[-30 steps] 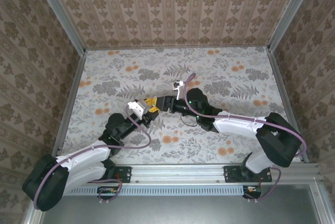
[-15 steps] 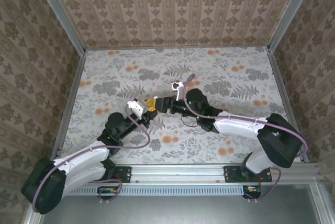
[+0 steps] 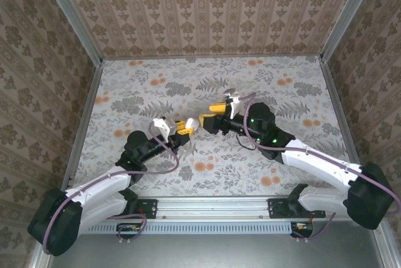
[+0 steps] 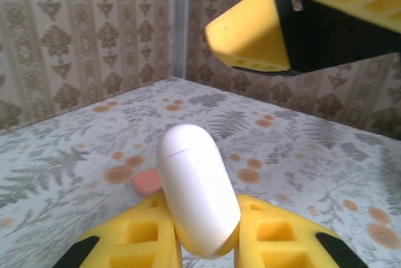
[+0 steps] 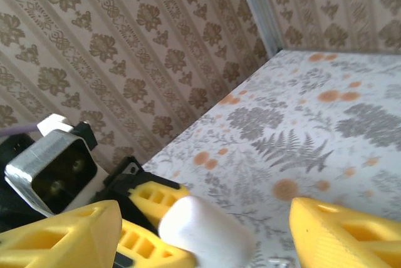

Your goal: Insert the wireless bluetooth earbuds into the charging case

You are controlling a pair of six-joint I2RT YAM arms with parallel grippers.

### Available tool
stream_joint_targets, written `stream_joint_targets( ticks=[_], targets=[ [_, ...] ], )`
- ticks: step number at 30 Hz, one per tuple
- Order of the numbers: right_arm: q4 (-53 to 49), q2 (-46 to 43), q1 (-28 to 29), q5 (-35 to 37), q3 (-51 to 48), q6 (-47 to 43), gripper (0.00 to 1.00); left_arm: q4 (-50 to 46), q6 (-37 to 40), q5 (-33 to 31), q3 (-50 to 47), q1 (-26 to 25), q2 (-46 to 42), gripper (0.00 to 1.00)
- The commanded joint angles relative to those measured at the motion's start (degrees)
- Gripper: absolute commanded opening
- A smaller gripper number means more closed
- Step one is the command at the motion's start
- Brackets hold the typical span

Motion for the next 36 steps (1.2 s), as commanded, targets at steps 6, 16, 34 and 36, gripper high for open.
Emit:
stream_joint_targets(
  ticks=[6,16,34,36],
  targets=[
    [-11.55,-7.99,-7.50,-14.26,-1.68,-19.80,0.73,4.80,-2.73,15.32,5.19,0.41,2.34,0.16],
    [-26.20,-2.94,-10.36,-33.31,6.19,-33.89,0.70,13.23,-3.70,23.23,6.58,0.41,8.37,0.16],
    [-33.52,8.12,-10.94,-46.85,14.95,-38.92,0.52,14.77,-4.46,24.74,9.21,-0.72,9.79,0.17],
    [-33.66,8.81,-10.91,-47.77,15.52,-39.13,0.45,14.75,-4.47,24.79,9.39,-0.88,9.75,0.17]
  ],
)
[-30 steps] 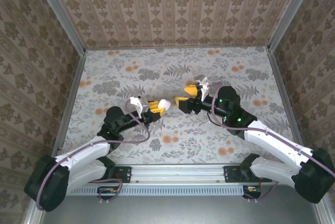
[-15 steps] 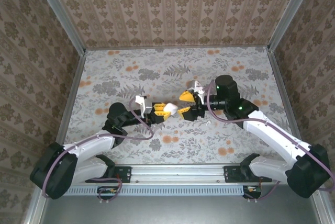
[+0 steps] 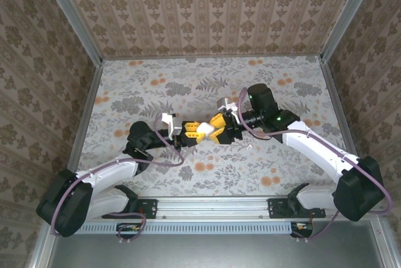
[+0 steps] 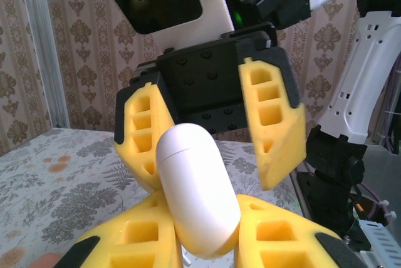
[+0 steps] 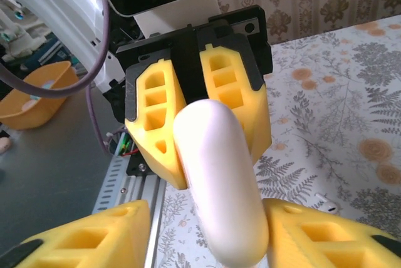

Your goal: Insert the wireless bluetooth earbuds into the charging case

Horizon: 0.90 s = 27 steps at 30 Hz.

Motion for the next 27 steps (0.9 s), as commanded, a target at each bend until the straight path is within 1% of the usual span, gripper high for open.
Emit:
stream_joint_targets(
  ticks=[1,5,8,10,13,15,17,18,21,27],
  targets=[
    [-1.21,1.24,-0.24,-4.77,2.56,-1.48,0.42,2.20,-1.19,1.31,2.23,-0.45,-0.95,0.17],
    [-2.72,1.96,-0.20,-5.38,3.65,-2.49,0.28,1.87,-1.22,1.31,2.56,-0.70,-0.85,0.17],
    [-4.43,1.87,-0.26,-5.05,4.18,-3.80,0.21,1.21,-0.91,1.00,2.69,-0.75,-0.90,0.18],
    [-6.09,1.66,-0.36,-4.62,4.62,-4.68,0.20,0.52,-0.77,0.30,2.68,-0.73,-0.87,0.22],
    [-9.04,1.36,-0.33,-2.82,5.33,-6.05,0.19,-1.68,0.07,-0.98,3.03,-1.04,-1.17,0.34],
    [-11.89,0.89,-0.35,0.24,5.81,-7.64,0.19,-6.14,2.25,-2.47,3.52,-1.28,-2.39,0.44],
    [-15.39,0.19,-0.31,4.02,6.22,-9.59,0.19,-13.60,6.46,-4.59,4.24,-1.65,-4.26,0.55],
    [-17.03,-0.34,-0.35,6.20,6.51,-10.54,0.19,-17.64,9.05,-5.99,4.52,-1.97,-5.53,0.58],
    [-20.82,-1.95,-0.03,11.76,6.54,-14.05,0.19,-26.93,16.14,-9.27,4.94,-3.04,-8.39,0.59],
    [-26.04,-4.96,3.09,23.54,6.21,-21.82,0.16,-38.34,25.58,-11.70,6.29,-5.62,-10.38,0.60]
  ],
)
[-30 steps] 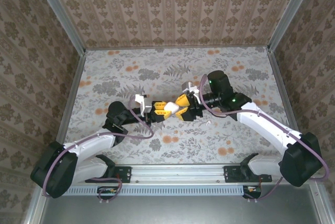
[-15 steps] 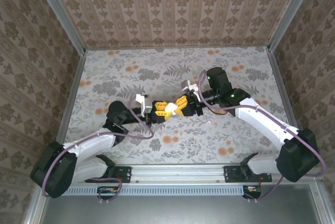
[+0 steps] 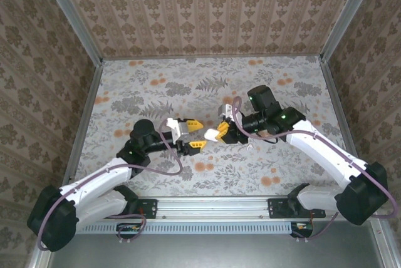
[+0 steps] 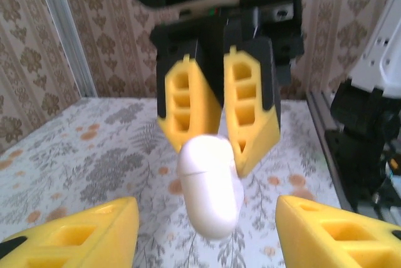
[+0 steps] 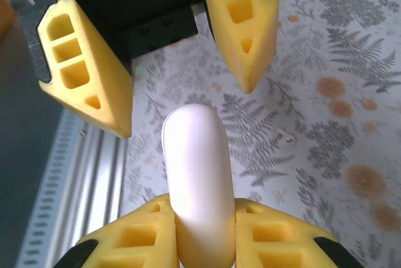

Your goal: Insert the wireless bluetooth earbuds into the charging case

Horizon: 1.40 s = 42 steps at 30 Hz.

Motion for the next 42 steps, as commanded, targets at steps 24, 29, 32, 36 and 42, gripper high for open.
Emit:
stream_joint_targets(
  ticks=[24,29,32,36,42],
  targets=[
    [-5.83,0.07,10.17,14.96,3.90,-11.74,0.16,-14.97,10.90,-1.10,5.50,-4.48,2.11,0.48],
    [-5.12,0.65,10.51,14.56,3.84,-11.54,0.16,-14.30,10.79,-0.43,5.51,-4.53,2.46,0.45],
    [-4.80,0.94,10.60,14.41,3.91,-11.53,0.16,-14.02,10.61,-0.16,5.59,-4.52,2.55,0.43],
    [-4.35,0.96,10.77,14.26,3.87,-11.48,0.16,-13.93,10.27,-0.14,5.68,-4.51,2.54,0.43],
    [-3.72,0.69,10.92,13.82,3.73,-11.33,0.16,-13.79,10.00,0.09,5.78,-4.53,2.73,0.40]
  ],
)
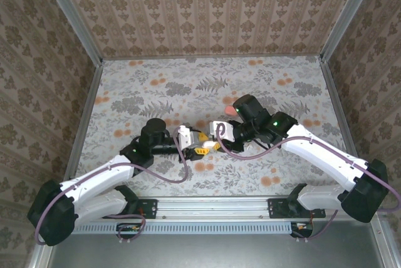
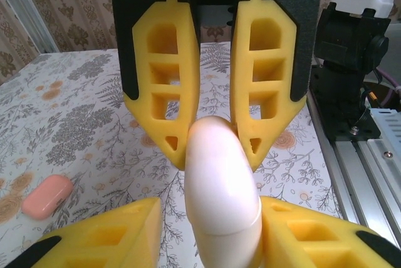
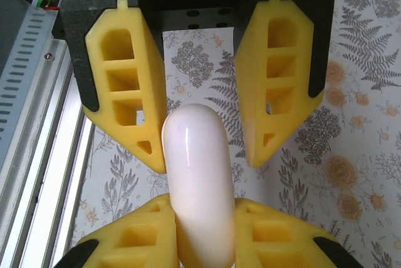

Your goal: Insert the wireless bluetooth earbuds into the charging case

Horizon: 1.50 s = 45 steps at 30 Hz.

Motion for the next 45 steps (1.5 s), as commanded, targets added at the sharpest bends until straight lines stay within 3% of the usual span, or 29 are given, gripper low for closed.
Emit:
stream_joint_targets(
  ticks=[1,7,15,19,28,45],
  targets=[
    [1.88,-0.03,0.45,-1.37,1.18,-1.06,0.16,1.37,-0.28,1.48,2.11,-0.49,0.55,0.38],
    [2.58,-0.14,0.58,-1.90,0.67,-0.85,0.16,1.28,-0.17,1.95,2.29,-0.38,0.93,0.25],
    [5.45,-2.45,0.41,1.93,-1.69,2.01,0.41,1.22,-0.10,2.03,2.29,-0.38,0.41,0.15],
    [7.44,-3.35,0.06,3.29,-2.36,3.29,0.47,1.49,0.30,2.69,2.10,-0.29,0.30,0.14],
    [7.59,-2.81,-1.57,8.80,-0.94,6.32,0.49,1.52,0.28,3.29,2.29,-0.22,0.64,0.13],
    [13.23,-6.38,-6.10,6.64,-3.60,11.63,0.49,4.51,-1.50,3.89,1.00,0.82,0.80,0.12]
  ],
)
